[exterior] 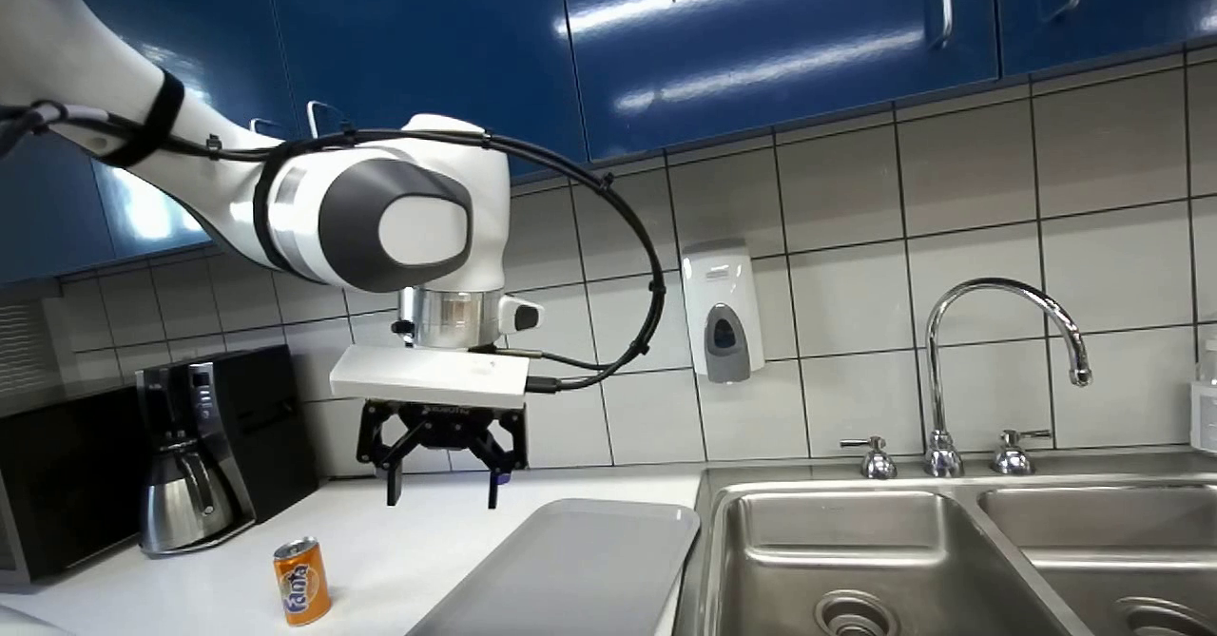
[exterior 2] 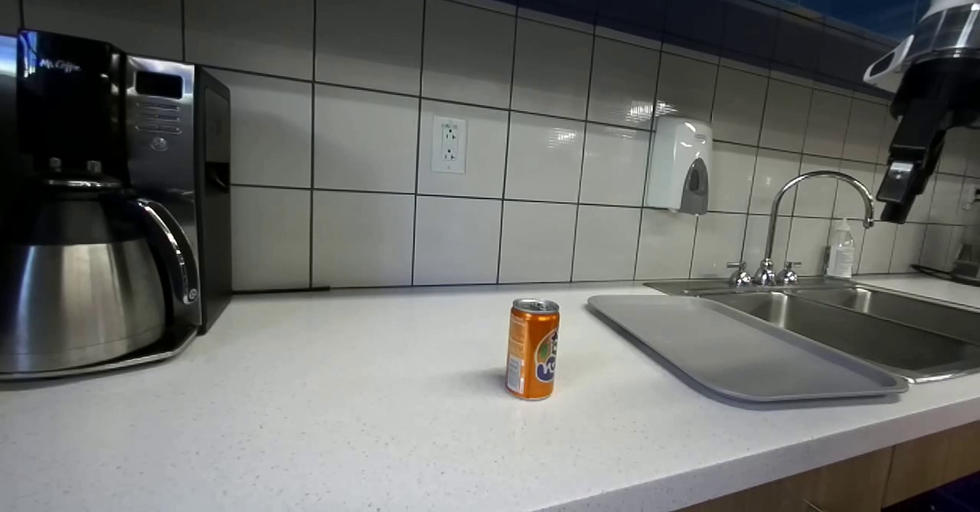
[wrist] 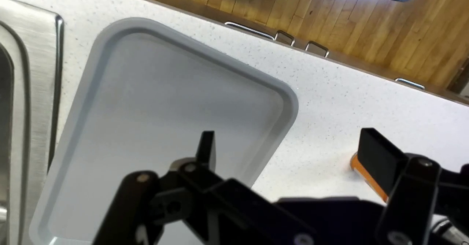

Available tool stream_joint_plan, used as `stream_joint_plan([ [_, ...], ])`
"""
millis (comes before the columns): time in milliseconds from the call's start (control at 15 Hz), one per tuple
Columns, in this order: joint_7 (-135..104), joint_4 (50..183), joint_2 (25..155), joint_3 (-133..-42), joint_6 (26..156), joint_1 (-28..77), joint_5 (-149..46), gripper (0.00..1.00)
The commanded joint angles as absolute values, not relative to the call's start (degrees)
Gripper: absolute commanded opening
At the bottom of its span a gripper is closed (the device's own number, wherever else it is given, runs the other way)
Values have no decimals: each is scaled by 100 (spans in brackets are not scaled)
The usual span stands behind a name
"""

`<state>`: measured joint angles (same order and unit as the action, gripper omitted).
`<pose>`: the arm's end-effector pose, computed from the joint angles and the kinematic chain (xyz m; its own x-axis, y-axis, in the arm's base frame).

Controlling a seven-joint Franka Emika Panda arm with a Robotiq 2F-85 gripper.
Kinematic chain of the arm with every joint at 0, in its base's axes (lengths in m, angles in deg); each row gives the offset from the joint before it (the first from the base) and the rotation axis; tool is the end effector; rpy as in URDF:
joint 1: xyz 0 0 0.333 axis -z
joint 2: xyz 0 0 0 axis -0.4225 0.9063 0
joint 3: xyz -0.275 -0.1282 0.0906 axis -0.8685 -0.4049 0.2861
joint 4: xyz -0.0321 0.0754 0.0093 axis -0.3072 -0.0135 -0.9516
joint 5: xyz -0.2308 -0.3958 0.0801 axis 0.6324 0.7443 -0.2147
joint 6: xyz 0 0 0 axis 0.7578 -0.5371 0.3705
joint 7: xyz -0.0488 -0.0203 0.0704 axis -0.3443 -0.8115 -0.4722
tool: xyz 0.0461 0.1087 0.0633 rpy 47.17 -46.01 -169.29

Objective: Place the soda can on the tray

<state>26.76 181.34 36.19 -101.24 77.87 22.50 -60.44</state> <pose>0.3973 -0.0786 0.3390 0.9209 0.3553 0.1602 0.3840 -0.8974 -0.2174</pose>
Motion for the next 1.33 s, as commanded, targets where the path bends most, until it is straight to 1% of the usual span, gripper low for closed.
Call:
stream_joint_plan([
  [0,2435,18350,3785,-9664,8356,2021,-6313,100],
  [800,1483,18172,4995,-8540,9890,885,-6843,100],
  [1267,644,17541,5998,-7796,10409,760,-6479,100],
])
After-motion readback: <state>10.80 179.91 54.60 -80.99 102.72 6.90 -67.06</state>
